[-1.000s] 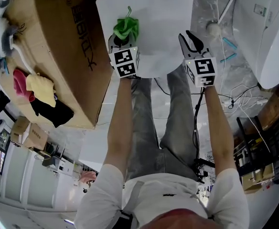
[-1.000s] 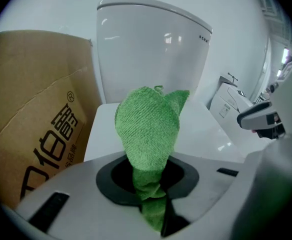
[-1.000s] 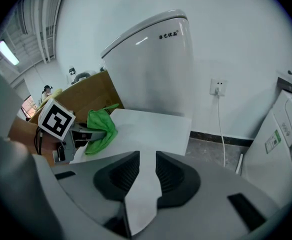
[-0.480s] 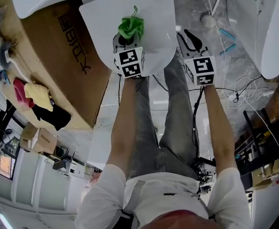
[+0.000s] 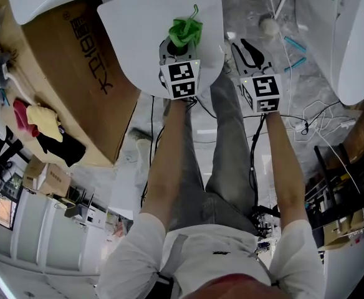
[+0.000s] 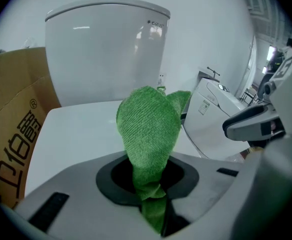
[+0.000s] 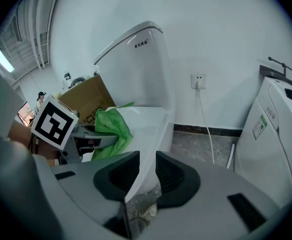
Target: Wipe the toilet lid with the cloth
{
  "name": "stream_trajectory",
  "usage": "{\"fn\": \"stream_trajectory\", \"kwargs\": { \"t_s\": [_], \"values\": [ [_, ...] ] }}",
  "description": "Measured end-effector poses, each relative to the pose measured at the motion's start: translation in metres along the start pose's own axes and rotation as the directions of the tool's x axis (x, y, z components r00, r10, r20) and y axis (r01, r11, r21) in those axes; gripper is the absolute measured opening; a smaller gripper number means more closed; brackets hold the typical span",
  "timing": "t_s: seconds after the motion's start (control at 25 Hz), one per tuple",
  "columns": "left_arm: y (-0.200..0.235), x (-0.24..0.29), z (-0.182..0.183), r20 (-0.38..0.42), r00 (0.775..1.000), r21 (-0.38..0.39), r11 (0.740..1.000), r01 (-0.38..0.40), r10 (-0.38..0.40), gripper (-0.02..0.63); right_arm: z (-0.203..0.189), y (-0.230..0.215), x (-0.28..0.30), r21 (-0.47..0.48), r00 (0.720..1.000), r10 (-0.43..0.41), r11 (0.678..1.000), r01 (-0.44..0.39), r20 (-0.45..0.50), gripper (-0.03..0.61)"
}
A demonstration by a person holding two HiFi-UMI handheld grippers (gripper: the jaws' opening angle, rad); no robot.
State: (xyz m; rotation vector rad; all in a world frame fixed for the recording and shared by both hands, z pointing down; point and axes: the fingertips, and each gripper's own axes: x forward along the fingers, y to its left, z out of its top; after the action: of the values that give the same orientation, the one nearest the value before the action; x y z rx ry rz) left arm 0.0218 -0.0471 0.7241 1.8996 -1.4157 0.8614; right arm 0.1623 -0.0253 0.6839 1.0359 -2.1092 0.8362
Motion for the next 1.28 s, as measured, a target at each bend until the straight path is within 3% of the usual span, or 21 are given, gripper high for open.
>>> {"fn": "stream_trajectory", "kwargs": {
  "t_s": [0.64,1.04,1.28],
  "values": [
    [-0.084,0.009,-0.009,-0.027,0.994,0.094,0.99,0.106,-0.104,0.087,-0.003,-0.003,-0.005,-0.085,0.997,0.077,0.993,-0.079,-0.028,0.112],
    [-0.096,-0.01,-0.037,-0.061,0.984,0.118,0.977,0.176,-0.17,0.087,-0.021,0.017,-0.004,-0.11,0.991,0.104,0.988,-0.112,-0.08,0.112],
    [-0.082,-0.023,-0.054,-0.058,0.98,0.137,0.97,0.199,-0.193,0.087,-0.028,0.035,0.004,-0.116,0.991,0.099,0.987,-0.109,-0.089,0.112]
  ]
}}
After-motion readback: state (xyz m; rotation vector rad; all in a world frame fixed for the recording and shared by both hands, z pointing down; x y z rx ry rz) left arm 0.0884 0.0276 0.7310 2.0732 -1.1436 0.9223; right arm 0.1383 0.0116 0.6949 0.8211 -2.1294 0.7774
